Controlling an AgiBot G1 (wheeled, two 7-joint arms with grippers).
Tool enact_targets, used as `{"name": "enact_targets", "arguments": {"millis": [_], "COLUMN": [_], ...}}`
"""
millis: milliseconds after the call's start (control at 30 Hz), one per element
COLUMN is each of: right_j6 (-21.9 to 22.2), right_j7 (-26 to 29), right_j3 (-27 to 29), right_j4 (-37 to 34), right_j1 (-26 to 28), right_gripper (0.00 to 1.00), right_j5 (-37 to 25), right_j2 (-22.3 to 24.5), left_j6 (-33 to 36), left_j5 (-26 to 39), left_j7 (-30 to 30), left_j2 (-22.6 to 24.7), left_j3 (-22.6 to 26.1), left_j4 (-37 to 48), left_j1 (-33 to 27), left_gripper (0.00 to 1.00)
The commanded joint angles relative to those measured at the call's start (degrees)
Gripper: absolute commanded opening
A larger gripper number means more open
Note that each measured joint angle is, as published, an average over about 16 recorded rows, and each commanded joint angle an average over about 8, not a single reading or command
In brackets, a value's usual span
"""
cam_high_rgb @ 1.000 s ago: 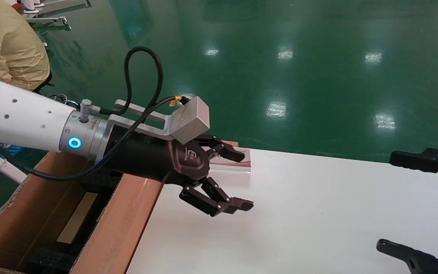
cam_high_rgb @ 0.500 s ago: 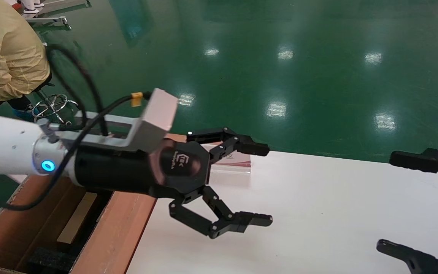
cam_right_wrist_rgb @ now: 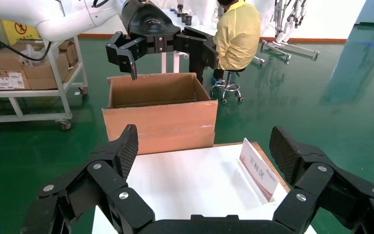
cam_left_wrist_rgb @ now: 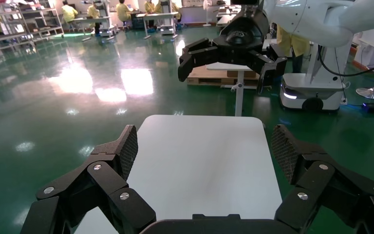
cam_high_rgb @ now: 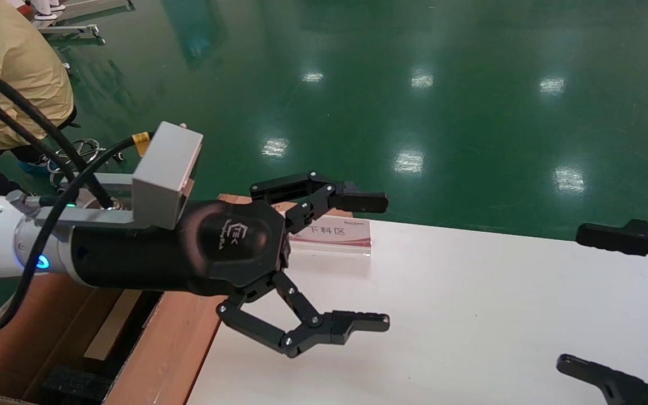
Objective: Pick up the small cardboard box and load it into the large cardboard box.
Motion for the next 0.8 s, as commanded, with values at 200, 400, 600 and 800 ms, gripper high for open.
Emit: {"name": "enact_targets", "arguments": {"millis": [200, 400, 600, 800], "right_j6": [0.0, 0.01, 0.0, -0.01], "right_j7": [0.04, 0.03, 0.04, 0.04], "right_j3": [0.07, 0.07, 0.07, 0.07], "right_j4": [-0.01, -0.01, -0.01, 0.0], "right_j1": [-0.01, -0.01, -0.01, -0.01], "right_gripper": [1.0, 1.0, 1.0, 1.0], "right_j5": [-0.03, -0.02, -0.03, -0.03], "right_j2": [-0.01, -0.01, -0.01, -0.01], "left_j6": [0.09, 0.16, 0.24, 0.31], "left_j5": [-0.12, -0.23, -0.34, -0.44], "left_j7": [0.13, 0.24, 0.35, 0.46], "left_j2": [0.02, 0.04, 0.06, 0.08], "left_j3": [-0.22, -0.41, -0.6, -0.78], "left_j4": [0.0, 0.0, 0.0, 0.0], "left_j1": [0.19, 0.34, 0.5, 0.66], "left_gripper": [1.0, 1.0, 1.0, 1.0]}}
